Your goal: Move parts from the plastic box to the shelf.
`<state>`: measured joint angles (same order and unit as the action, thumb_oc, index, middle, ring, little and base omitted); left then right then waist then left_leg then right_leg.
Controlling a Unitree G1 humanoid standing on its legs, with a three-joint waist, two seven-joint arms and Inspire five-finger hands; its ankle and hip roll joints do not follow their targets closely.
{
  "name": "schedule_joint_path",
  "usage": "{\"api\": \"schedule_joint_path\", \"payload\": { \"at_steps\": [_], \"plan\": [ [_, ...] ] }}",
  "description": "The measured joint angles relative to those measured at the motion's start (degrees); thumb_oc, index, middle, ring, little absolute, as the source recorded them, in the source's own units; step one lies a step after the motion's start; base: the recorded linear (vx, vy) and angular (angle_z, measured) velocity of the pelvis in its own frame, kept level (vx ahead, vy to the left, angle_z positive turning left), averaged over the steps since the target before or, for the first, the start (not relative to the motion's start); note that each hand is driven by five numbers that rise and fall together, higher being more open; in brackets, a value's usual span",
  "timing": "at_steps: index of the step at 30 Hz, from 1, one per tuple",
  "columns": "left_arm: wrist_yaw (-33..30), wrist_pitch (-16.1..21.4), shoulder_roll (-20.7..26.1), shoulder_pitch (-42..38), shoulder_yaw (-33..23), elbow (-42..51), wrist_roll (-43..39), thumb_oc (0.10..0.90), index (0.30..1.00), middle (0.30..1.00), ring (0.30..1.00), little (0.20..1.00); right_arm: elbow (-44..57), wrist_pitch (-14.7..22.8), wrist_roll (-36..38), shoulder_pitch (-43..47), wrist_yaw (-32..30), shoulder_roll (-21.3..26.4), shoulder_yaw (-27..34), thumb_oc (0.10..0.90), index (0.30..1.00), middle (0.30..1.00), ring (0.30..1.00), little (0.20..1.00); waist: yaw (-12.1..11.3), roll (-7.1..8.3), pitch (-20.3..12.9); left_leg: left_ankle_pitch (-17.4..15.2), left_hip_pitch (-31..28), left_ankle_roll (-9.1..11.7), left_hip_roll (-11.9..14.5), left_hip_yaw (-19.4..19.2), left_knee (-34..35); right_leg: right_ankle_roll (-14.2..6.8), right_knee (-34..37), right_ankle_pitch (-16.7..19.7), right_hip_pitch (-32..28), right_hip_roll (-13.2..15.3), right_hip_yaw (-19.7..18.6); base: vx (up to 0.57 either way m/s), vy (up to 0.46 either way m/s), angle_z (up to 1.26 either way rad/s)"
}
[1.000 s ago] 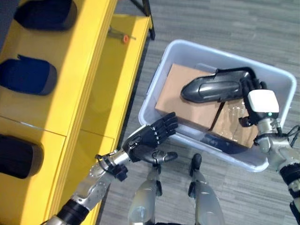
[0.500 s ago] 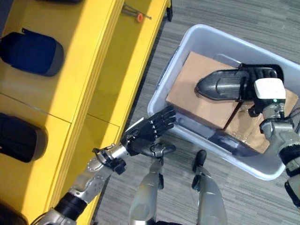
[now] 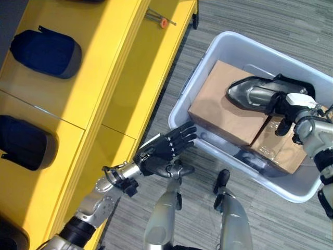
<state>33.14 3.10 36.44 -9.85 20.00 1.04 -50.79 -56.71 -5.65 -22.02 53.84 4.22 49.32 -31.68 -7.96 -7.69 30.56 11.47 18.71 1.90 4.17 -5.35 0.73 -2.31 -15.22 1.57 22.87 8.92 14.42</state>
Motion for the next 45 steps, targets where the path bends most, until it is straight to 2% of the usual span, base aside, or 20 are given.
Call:
{"api": "schedule_joint_path", "payload": {
  "at_steps": [4,8,9,11,12,14,15,17,23,30,33,36,38,40,45],
  "plan": [
    [0.0,-0.8,-0.1,0.2,0.0,0.0,0.5,0.9,1.0,1.0,1.0,1.0,4.1,-1.2,9.9,-2.2,0.6,0.0,3.0,0.9,1.0,1.0,1.0,1.0,0.6,0.01,0.0,0.0,0.1,0.0,0.1,0.0,-0.2,0.1,0.1,0.1,-0.1,-0.1,0.0,0.0,0.008,0.0],
    [0.0,-1.0,-1.0,1.4,-0.7,0.9,2.0,0.9,1.0,1.0,1.0,1.0,19.5,-3.4,18.4,-10.5,0.5,-0.8,9.9,0.9,1.0,1.0,1.0,1.0,2.3,0.07,0.0,-0.3,0.2,-0.3,0.2,-0.7,-0.3,0.1,0.2,0.2,0.4,-0.3,-1.3,0.02,0.061,-0.09],
    [-0.3,-1.2,-2.3,2.2,-1.3,1.5,2.0,0.9,1.0,1.0,1.0,1.0,25.7,-4.7,20.9,-14.7,-0.5,-2.9,12.5,0.9,1.0,1.0,1.0,1.0,3.6,0.12,0.1,-0.5,0.2,-0.3,0.2,-1.0,-0.3,0.1,0.2,0.3,0.6,-0.4,-1.5,0.03,0.084,-0.12],
    [-0.5,-1.2,-3.6,2.7,-1.9,1.9,2.2,0.9,1.0,1.0,1.0,1.0,32.7,-5.0,22.9,-20.0,-3.0,-6.2,16.4,0.9,1.0,1.0,1.0,1.0,5.0,0.54,0.1,-0.6,0.1,-0.1,0.4,-1.5,-0.4,0.1,0.3,0.3,0.6,-0.6,-2.0,0.01,0.061,-0.13],
    [-1.0,-1.2,-4.0,2.6,-2.1,1.9,2.2,0.9,1.0,1.0,1.0,1.0,35.2,-5.0,23.8,-21.9,-4.0,-7.6,17.1,0.9,1.0,1.0,1.0,1.0,5.1,0.79,0.2,-0.8,0.0,-0.1,0.5,-1.9,-0.4,0.2,0.5,0.4,0.7,-0.8,-2.3,0.01,0.049,-0.2],
    [-1.6,-1.2,-4.1,2.0,-2.1,1.8,2.2,0.9,1.0,1.0,1.0,1.0,39.5,-4.9,26.2,-24.4,-6.5,-11.3,17.2,0.9,1.0,1.0,1.0,1.0,7.2,0.93,0.2,-0.9,-0.2,0.0,0.8,-2.7,-0.4,0.3,1.1,0.8,0.7,-1.2,-2.9,0.03,0.104,-0.19],
    [-1.6,-1.2,-4.1,2.0,-2.1,1.8,2.2,0.9,1.0,1.0,1.0,1.0,39.5,-4.9,26.2,-24.4,-6.5,-11.3,17.2,0.9,1.0,1.0,1.0,1.0,7.2,0.93,0.2,-0.9,-0.2,0.0,0.8,-2.7,-0.4,0.3,1.1,0.8,0.7,-1.2,-2.9,0.02,0.096,-0.15],
    [-2.0,-0.8,-5.1,2.0,-2.1,1.7,2.2,0.9,1.0,1.0,1.0,1.0,43.1,-4.9,30.8,-27.0,-9.3,-14.8,20.3,0.9,1.0,1.0,1.0,1.0,7.8,0.95,0.2,-1.0,-0.9,0.0,0.8,-3.5,-0.1,0.2,1.2,0.8,0.6,-1.3,-3.4,0.02,0.065,-0.14],
    [-4.0,-0.1,-7.2,2.3,-1.6,1.2,2.3,0.9,1.0,1.0,1.0,1.0,47.5,-4.5,38.6,-29.1,-13.5,-19.2,20.9,0.9,1.0,1.0,1.0,1.0,8.7,0.94,0.2,-1.1,-2.3,-0.1,0.7,-4.7,0.7,0.1,1.2,0.9,0.2,-1.4,-4.6,0.03,0.062,-0.09],
    [-4.6,1.9,-7.9,4.2,-0.1,1.2,2.2,0.9,1.0,1.0,1.0,1.0,48.2,-4.5,44.2,-29.1,-13.2,-20.8,20.6,0.9,1.0,1.0,1.0,1.0,9.1,0.89,0.2,-1.5,-5.2,-0.2,0.6,-5.4,1.0,0.0,1.7,0.8,-2.3,-1.5,-5.5,0.02,0.036,-0.04],
    [-5.1,2.0,-8.3,5.2,0.2,1.2,2.2,0.9,1.0,1.0,1.0,1.0,48.4,-4.3,46.0,-29.1,-8.1,-21.2,19.6,0.9,1.0,1.0,1.0,1.0,9.0,0.82,0.2,-1.4,-5.2,-0.1,0.7,-5.4,1.0,0.0,1.7,0.8,-2.3,-1.5,-5.5,0.0,-0.001,-0.01],
    [-5.2,2.9,-8.3,5.4,-0.5,0.6,2.1,0.9,1.0,1.0,1.0,1.0,53.0,-4.7,48.1,-29.1,-0.2,-19.1,15.5,0.9,1.0,1.0,1.0,1.0,8.7,0.75,0.2,-1.2,-5.5,0.0,0.9,-5.2,1.0,0.1,1.7,0.9,-2.8,-1.7,-5.0,0.01,-0.04,0.04],
    [-5.1,3.4,-7.9,5.3,-1.1,0.1,2.1,0.9,1.0,1.0,1.0,1.0,53.8,-4.7,49.0,-29.1,1.4,-18.0,14.8,0.9,1.0,1.0,1.0,1.0,8.1,0.7,0.2,-1.3,-6.2,0.1,0.9,-4.4,1.0,0.2,1.8,0.6,-4.0,-1.7,-4.4,0.01,-0.036,0.15],
    [-5.1,3.5,-7.9,4.7,-1.1,0.0,1.9,0.9,1.0,1.0,1.0,1.0,54.7,-4.7,49.1,-29.1,-0.2,-17.0,14.3,0.9,1.0,1.0,1.0,1.0,7.6,0.71,0.2,-1.3,-6.3,0.1,0.9,-3.9,1.0,0.1,2.0,0.5,-4.3,-1.7,-4.2,0.01,-0.002,0.11],
    [-5.1,3.4,-8.0,5.1,0.8,0.0,2.0,0.9,1.0,1.0,1.0,1.0,51.0,-4.6,49.0,-29.2,-7.8,-19.2,14.7,0.9,1.0,1.0,1.0,1.0,7.7,0.72,0.2,-1.3,-6.2,0.0,0.7,-4.0,1.0,0.0,2.3,0.7,-4.5,-1.5,-4.3,0.0,0.0,0.0]
  ]
}}
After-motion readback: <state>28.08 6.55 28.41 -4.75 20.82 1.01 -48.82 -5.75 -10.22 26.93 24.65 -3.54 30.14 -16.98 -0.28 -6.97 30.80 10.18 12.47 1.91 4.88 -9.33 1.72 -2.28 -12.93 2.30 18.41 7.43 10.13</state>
